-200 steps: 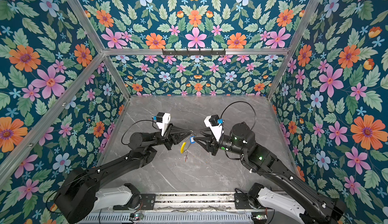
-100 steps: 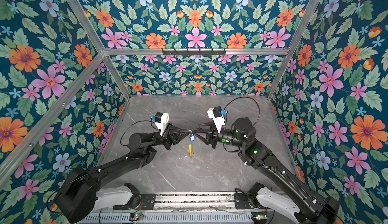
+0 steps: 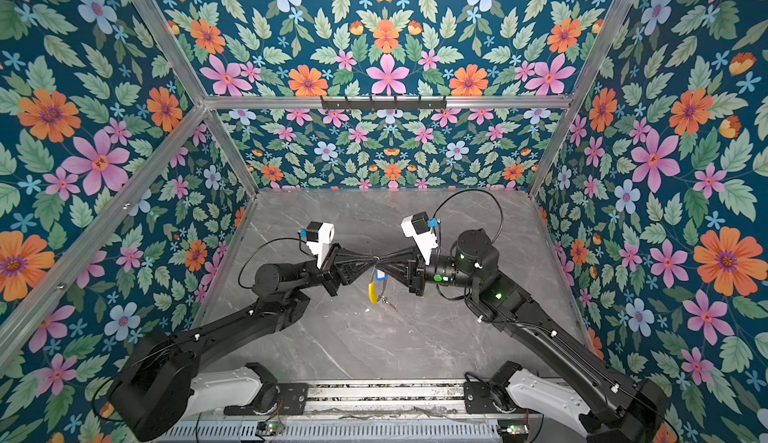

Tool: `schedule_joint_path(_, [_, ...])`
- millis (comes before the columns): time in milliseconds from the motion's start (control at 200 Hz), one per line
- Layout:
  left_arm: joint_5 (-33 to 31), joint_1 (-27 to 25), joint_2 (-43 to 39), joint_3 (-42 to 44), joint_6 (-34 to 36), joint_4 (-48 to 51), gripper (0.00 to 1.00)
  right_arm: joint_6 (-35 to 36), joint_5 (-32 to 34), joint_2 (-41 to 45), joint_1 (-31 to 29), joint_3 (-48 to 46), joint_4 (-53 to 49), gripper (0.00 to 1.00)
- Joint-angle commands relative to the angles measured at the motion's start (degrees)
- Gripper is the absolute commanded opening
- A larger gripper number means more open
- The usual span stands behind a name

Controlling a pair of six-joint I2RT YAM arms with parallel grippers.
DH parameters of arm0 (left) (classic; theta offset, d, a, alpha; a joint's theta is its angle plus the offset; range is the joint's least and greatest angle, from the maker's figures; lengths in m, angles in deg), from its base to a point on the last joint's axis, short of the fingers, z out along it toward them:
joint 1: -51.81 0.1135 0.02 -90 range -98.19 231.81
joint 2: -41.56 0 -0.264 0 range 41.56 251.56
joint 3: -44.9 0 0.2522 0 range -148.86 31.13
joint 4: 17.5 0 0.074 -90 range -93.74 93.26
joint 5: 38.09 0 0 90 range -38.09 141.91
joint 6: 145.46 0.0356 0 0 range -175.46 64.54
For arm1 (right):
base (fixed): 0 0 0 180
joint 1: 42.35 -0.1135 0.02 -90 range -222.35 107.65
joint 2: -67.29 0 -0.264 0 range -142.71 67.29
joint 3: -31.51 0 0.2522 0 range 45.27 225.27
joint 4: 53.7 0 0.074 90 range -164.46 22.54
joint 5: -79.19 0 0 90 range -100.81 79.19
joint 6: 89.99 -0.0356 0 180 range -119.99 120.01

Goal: Remove the keys from the keyring

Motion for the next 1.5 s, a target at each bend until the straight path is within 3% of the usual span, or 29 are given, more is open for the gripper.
schedule_joint_path(0, [-0.7, 0.0, 0.1, -0.2, 0.1, -2.6, 0.0, 0.7, -0.6, 0.1, -0.2, 0.2, 1.7, 0.09])
schedule_joint_path(70, [-0.5, 0.0, 0.3, -0.4, -0.2, -2.6, 0.0, 0.9, -0.5, 0.0, -0.2, 0.4, 1.0, 0.0])
schedule_joint_path(220, [-0.9, 0.9, -0.7, -0.5, -1.1, 0.1, 0.0, 2.8, 1.7, 1.6, -0.1, 1.1, -3.2, 0.0])
schedule_joint_path(295, [-0.8, 2.5, -2.2, 0.2, -2.0, 2.0, 0.18, 5.0, 2.8, 2.6, 0.3, 1.9, -7.6, 0.0])
schedule_joint_path(365, [0.1, 4.3, -3.4, 0.6, -4.0, 2.7, 0.27, 6.4, 2.2, 3.1, 1.3, 2.7, -11.3, 0.0])
schedule_joint_path(685, [10.0, 6.2, -2.5, -5.1, -8.9, 11.1, 0.38, 13.0, -2.0, 1.6, 2.6, 6.6, -22.3, 0.0])
schedule_joint_path(785, [11.3, 5.8, -2.9, -6.9, -5.4, 18.2, 0.39, 14.3, -1.5, 0.8, 2.5, 8.0, -24.3, 0.0])
schedule_joint_path(920, [11.0, 4.1, -4.7, -11.2, 7.3, 40.3, 0.39, 15.7, -0.9, -0.7, 2.5, 9.7, -26.8, 0.0])
schedule_joint_path(1020, [10.9, 3.4, -5.3, -14.0, 13.7, 50.9, 0.4, 16.4, -0.4, -1.3, 2.6, 10.4, -27.6, 0.0])
schedule_joint_path(1300, [11.2, 2.6, -4.4, -19.2, 20.8, 64.3, 0.4, 16.7, -1.1, -2.7, 2.4, 12.2, -28.5, 0.0])
schedule_joint_path(1495, [12.5, 1.8, -4.1, -20.6, 22.0, 66.7, 0.31, 17.0, -0.2, -3.3, 2.5, 12.9, -29.7, 0.0])
